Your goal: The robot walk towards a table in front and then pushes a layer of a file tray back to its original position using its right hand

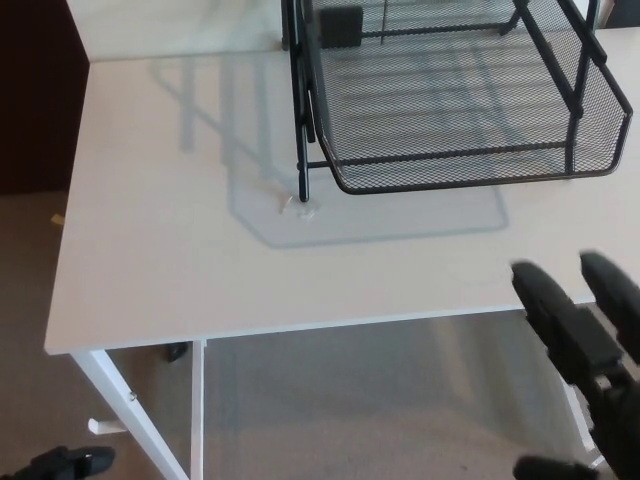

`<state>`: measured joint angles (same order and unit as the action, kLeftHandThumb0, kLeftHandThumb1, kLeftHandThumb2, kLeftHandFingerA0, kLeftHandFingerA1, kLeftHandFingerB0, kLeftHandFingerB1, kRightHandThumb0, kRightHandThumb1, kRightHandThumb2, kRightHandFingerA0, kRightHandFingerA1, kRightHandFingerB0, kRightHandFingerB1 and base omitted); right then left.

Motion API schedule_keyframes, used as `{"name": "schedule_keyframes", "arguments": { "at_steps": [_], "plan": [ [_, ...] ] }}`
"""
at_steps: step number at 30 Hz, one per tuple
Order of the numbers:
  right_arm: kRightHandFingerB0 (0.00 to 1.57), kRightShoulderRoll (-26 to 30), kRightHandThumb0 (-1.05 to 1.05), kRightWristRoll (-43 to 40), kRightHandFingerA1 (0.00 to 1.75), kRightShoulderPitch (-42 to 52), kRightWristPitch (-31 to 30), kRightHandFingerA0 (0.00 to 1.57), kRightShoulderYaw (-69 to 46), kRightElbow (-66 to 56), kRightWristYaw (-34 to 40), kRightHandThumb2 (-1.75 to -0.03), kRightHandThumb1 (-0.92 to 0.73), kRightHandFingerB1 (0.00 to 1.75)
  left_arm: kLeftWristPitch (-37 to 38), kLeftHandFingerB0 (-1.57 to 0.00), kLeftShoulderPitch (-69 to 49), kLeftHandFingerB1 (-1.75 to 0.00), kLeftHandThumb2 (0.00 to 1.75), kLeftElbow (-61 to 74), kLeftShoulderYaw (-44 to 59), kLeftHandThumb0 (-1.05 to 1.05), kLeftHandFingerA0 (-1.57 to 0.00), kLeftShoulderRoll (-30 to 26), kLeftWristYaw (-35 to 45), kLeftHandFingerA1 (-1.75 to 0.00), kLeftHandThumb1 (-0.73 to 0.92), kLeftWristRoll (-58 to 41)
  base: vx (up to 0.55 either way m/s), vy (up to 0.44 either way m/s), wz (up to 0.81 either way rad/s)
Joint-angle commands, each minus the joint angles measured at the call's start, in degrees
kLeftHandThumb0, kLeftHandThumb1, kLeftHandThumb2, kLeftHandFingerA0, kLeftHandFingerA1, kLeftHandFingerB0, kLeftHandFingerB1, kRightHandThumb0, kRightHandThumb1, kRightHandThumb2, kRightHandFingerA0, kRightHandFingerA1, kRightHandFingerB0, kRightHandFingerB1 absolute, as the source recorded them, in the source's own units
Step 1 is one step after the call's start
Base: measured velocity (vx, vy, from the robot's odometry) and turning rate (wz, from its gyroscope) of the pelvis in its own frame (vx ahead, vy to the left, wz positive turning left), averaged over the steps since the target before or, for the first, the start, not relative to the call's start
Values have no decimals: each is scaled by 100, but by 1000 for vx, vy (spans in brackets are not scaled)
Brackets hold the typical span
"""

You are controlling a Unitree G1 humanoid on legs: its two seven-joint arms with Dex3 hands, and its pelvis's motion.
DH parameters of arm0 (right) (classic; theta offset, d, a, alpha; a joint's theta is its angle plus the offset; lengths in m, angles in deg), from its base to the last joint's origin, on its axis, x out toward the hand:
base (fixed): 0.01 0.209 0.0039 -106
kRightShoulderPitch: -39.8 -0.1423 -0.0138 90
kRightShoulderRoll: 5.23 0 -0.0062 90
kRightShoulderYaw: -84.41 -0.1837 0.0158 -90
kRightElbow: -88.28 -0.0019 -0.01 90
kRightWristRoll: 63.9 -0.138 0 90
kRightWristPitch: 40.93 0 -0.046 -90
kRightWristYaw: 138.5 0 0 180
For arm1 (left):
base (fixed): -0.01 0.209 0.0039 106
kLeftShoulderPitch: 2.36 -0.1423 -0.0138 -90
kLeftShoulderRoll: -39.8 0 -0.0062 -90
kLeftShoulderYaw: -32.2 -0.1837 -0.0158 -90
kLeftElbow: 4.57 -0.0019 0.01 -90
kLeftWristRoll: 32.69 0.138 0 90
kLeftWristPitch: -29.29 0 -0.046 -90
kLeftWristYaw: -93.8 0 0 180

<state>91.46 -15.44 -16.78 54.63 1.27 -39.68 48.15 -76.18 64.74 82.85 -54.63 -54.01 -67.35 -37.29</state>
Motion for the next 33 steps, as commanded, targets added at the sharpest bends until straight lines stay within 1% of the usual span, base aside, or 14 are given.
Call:
{"name": "schedule_keyframes", "arguments": {
  "at_steps": [1,2,3,5,6,7,8,10,11,13,15,20,21,33],
  "plan": [
    [0,-713,-76,-2615,2,-50,879,0,-735,3556,109,-79,-47,0,272,-21,-277,-50,84,-130,-74,-5,-31,-46,-37,-55,40,202,0,0,0],
    [0,-751,-78,-2603,4,-226,927,0,-784,4125,118,-81,-48,1,293,-21,-307,-50,84,-114,-91,-5,-32,-41,-56,-56,40,223,0,0,0],
    [0,-796,-71,-2665,15,-409,986,0,-841,4569,82,-84,-45,11,277,-21,-292,-49,83,-77,-108,-5,-33,-54,-81,-55,40,257,0,0,0],
    [0,-846,-68,-2715,19,-580,936,0,-901,4881,-12,-84,-43,15,358,-21,-254,-50,84,-75,-131,-5,-33,-97,-99,-56,40,322,0,0,0],
    [0,-864,-67,-2739,26,-646,844,0,-928,4990,-99,-57,-57,16,376,-23,-223,-50,82,-99,-122,-6,-35,-96,-137,-56,38,342,0,0,0],
    [0,-867,-67,-2747,26,-665,846,0,-936,5030,-116,-57,-57,16,367,-23,-216,-50,82,-101,-118,-6,-35,-93,-148,-56,38,342,0,0,0],
    [0,-879,-69,-2817,19,-740,860,0,-975,5140,-193,-84,-43,15,391,-22,-166,-50,83,-151,-110,-6,-32,-105,-123,-55,39,324,0,0,0],
    [0,-905,-76,-2952,18,-866,830,2,-1047,5317,-362,-83,-46,5,314,-21,-98,-50,83,-183,-73,-5,-31,-91,-81,-55,40,239,0,0,0],
    [0,-941,-76,-3069,22,-967,780,2,-1108,5433,-516,-83,-46,5,264,-21,-78,-49,83,-156,-47,-5,-31,-77,-100,-55,40,213,0,0,0],
    [0,-976,-76,-3136,27,-1005,760,2,-1150,5523,-626,-84,-46,6,283,-21,-102,-49,84,-150,-39,-5,-31,-81,-91,-55,40,204,0,0,0],
    [0,-1016,-77,-3238,24,-1039,800,2,-1209,5667,-754,-84,-46,5,299,-21,-116,-49,84,-164,-35,-5,-31,-88,-90,-55,40,209,0,0,0],
    [0,-1075,-68,-3466,31,-1193,1068,0,-1327,6052,-995,-85,-41,15,347,-21,-62,-49,84,-289,-15,-6,-31,-101,-85,-55,40,205,0,0,0],
    [0,-1079,-72,-3504,29,-1232,1142,0,-1336,6140,-1045,-85,-43,11,348,-21,-57,-49,84,-304,-17,-6,-30,-117,-98,-55,40,228,0,0,0],
    [0,-1038,-70,-3656,29,-1342,1485,0,-1365,6574,-1213,-84,-41,13,378,-20,-36,-49,84,-422,37,-5,-29,-70,-120,-54,41,176,0,0,0]
  ]
}}
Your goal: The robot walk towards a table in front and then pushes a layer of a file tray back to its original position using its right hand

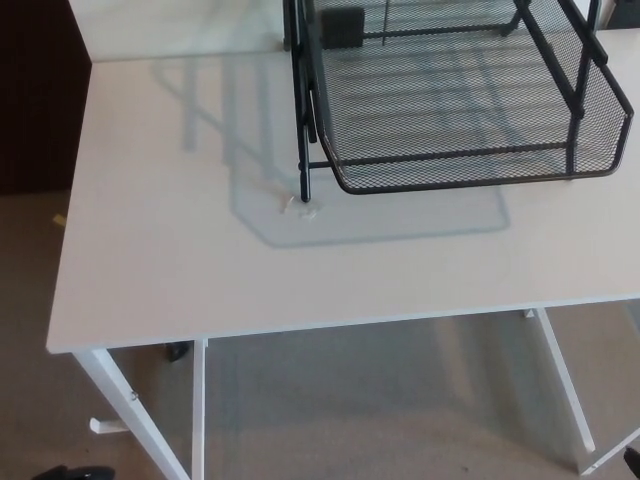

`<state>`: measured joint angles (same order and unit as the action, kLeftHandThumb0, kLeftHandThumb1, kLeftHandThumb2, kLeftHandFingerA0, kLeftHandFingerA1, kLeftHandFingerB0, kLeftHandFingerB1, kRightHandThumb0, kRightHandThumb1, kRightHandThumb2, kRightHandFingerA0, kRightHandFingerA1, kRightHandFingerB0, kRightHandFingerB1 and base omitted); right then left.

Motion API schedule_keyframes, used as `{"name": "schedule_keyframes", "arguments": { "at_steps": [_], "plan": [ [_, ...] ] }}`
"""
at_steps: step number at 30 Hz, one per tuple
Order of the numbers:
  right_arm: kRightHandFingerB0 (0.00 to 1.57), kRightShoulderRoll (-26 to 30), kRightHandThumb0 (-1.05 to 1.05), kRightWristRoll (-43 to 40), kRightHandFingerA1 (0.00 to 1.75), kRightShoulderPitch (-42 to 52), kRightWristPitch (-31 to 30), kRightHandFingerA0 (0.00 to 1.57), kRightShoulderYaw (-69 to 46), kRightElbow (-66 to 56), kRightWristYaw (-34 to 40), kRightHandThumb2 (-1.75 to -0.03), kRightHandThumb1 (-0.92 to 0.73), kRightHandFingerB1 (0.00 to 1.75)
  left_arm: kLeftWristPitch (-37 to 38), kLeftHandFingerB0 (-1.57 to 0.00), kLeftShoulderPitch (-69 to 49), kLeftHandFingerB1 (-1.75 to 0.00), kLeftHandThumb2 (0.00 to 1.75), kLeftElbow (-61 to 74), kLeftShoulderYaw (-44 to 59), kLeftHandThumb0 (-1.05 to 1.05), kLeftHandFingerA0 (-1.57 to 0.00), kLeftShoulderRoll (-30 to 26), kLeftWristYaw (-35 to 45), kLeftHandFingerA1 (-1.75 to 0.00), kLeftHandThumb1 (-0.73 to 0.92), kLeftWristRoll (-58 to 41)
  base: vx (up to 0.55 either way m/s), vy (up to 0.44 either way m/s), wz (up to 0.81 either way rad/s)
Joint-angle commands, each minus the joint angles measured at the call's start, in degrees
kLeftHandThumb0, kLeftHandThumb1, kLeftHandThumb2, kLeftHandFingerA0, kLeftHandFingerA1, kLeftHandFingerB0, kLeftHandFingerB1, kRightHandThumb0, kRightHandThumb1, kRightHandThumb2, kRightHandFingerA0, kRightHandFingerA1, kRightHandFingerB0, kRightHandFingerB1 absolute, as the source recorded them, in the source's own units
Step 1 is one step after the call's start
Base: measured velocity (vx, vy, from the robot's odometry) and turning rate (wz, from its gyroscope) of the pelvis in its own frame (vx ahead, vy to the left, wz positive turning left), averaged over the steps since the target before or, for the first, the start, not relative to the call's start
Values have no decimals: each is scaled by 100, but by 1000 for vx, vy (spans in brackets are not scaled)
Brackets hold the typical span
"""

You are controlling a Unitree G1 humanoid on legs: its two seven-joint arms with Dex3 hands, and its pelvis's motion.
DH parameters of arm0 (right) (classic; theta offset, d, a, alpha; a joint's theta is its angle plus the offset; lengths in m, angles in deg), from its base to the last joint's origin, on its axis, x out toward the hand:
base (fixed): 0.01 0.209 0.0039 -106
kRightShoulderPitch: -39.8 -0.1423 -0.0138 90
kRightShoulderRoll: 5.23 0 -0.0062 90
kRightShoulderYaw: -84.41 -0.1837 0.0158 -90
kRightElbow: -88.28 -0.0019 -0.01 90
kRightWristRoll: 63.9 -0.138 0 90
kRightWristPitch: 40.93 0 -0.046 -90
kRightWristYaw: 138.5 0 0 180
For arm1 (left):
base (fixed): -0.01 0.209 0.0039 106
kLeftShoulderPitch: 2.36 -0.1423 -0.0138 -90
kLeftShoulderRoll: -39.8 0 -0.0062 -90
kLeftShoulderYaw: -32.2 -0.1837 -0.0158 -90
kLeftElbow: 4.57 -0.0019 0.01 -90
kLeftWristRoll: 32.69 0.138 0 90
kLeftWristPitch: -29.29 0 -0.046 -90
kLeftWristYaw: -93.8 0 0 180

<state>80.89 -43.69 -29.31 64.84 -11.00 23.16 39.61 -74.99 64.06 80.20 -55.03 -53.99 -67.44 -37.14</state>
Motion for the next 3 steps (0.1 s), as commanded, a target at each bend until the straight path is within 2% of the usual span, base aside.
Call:
{"name": "schedule_keyframes", "arguments": {
  "at_steps": [1,3],
  "plan": [
    [0,25,-69,-844,29,-96,481,0,-133,298,-371,-84,-41,14,251,-20,54,-49,84,-182,83,-5,-28,-73,-106,-54,41,153,0,0,0],
    [0,33,-69,-861,31,-107,536,0,-122,342,-366,-84,-41,14,268,-21,60,-49,84,-193,79,-5,-29,-87,-102,-54,41,170,0,0,0]
  ]
}}
